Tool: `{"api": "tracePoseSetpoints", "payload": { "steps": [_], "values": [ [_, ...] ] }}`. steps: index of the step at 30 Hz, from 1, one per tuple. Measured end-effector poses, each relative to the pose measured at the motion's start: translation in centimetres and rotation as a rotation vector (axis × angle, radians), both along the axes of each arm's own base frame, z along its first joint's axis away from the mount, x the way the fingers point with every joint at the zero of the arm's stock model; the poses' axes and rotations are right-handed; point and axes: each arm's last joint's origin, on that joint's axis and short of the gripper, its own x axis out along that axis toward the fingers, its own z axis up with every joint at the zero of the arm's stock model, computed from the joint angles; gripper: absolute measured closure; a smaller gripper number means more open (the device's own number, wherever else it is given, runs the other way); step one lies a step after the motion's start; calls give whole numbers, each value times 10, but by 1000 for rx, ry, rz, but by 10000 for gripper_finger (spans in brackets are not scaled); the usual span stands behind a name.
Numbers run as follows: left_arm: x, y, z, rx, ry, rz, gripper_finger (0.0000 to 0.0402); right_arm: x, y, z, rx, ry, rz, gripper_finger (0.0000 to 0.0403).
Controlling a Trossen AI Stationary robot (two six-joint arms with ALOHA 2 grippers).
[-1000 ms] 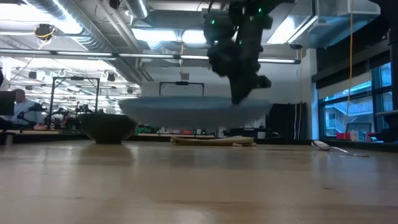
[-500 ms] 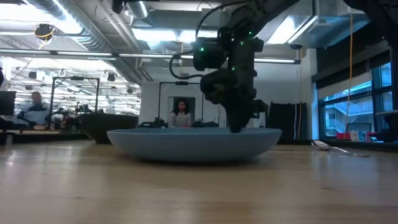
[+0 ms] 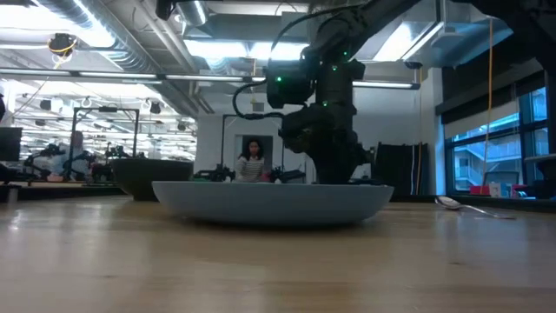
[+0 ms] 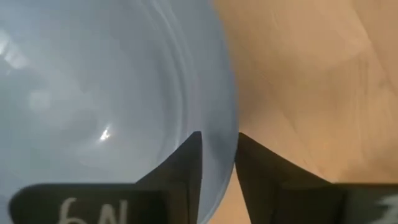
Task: Set table place
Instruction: Move the blue plate to the center of the table, then put the black bowl on top of the blue plate
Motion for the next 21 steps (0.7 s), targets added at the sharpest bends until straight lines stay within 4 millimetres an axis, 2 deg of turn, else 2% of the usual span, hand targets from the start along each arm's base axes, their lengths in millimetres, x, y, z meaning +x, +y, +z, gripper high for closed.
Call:
{"api": "tracePoseSetpoints", "payload": {
  "steps": [5,10,16,21],
  "values": [
    [1,-2,0,-64,-11,-75,195,-1,0,20,3,25,14,288],
    [1,-8,0,-82,-5,-191,195,-3,2,54,4,42,62,285],
    [1,-14,2,-164,-45,-190,195,0,15,126,-55,-144,139,285],
    [3,-12,2,-226,-88,-68,196,-8,33,192,-160,-355,204,285]
  ]
}}
